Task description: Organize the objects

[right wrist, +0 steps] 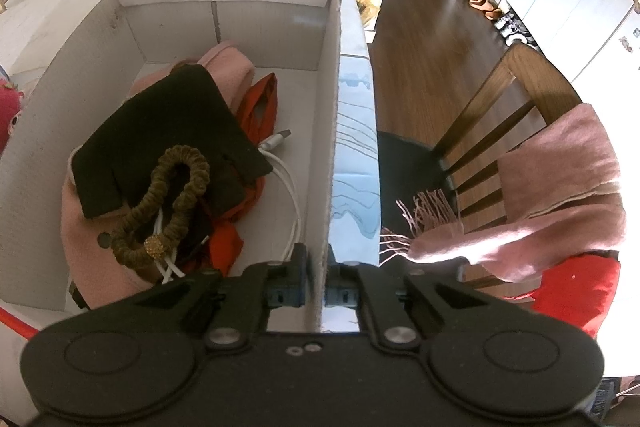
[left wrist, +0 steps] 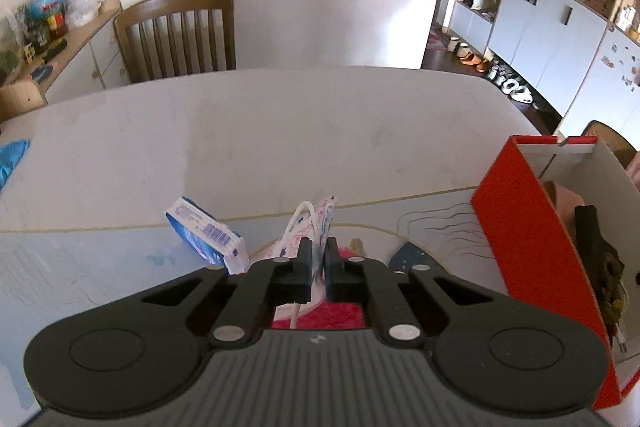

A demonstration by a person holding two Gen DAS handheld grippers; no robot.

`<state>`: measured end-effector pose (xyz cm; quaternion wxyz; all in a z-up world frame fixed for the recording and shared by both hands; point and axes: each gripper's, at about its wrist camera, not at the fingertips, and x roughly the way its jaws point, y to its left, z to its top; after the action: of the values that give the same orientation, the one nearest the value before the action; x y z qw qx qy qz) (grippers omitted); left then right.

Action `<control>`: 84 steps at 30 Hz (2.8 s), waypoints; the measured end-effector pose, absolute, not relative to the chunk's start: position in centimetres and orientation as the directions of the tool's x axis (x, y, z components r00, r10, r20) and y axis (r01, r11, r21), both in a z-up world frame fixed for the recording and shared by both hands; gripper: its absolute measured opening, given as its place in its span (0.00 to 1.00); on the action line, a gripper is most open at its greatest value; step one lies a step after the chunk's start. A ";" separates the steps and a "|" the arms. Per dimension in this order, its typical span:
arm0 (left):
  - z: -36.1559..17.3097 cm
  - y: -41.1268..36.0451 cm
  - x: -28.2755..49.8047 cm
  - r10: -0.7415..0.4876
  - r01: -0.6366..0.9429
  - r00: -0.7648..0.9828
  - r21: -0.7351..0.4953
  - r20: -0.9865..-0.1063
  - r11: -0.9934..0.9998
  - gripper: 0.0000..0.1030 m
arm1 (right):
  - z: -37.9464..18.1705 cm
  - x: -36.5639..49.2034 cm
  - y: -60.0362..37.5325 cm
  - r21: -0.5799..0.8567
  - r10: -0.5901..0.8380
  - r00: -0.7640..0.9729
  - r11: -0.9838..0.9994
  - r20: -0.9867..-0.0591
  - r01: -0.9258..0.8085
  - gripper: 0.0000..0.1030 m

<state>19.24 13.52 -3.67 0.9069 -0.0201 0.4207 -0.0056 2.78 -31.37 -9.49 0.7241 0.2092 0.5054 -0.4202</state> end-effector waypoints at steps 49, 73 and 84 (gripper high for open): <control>-10.8 5.3 12.6 -0.171 0.140 0.369 -0.127 -0.914 0.982 0.68 | -9.4 2.6 -31.1 -0.109 -0.397 0.160 0.575 -0.904 0.811 0.04; -13.0 4.3 14.9 -0.051 0.145 0.387 0.006 -0.921 0.989 0.50 | -9.4 2.5 -31.0 -0.106 -0.397 0.160 0.569 -0.904 0.815 0.04; -11.5 4.3 14.6 -0.094 0.141 0.423 -0.037 -0.901 0.989 0.11 | -9.4 2.5 -31.0 -0.104 -0.396 0.160 0.568 -0.904 0.816 0.04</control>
<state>14.64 4.29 -11.52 0.8432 0.0220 0.5326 -0.0698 2.51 -31.03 -9.40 0.7319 0.2107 0.4982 -0.4143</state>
